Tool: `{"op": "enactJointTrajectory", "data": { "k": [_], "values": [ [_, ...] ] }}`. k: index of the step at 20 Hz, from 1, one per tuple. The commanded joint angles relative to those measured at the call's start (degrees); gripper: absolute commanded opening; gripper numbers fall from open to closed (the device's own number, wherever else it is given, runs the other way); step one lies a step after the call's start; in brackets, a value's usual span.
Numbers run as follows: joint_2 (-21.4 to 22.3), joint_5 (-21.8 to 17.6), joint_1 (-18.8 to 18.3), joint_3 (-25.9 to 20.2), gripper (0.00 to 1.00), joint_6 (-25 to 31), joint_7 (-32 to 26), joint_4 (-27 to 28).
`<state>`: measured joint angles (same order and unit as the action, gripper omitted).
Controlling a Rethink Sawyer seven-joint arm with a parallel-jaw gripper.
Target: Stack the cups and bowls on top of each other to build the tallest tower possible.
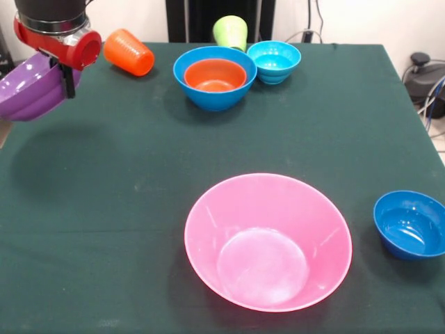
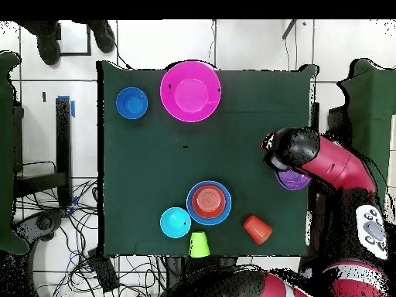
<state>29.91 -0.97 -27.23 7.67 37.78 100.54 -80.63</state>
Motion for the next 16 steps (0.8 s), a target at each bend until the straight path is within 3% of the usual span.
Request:
{"op": "enactJointTrajectory", "data": {
  "k": [1,16],
  "values": [
    [3.0,-5.2,-4.3,-7.1,0.0,3.8,-11.0,-2.2],
    [3.4,-8.2,-5.8,-9.8,0.0,4.9,-9.1,-2.1]
  ]
}}
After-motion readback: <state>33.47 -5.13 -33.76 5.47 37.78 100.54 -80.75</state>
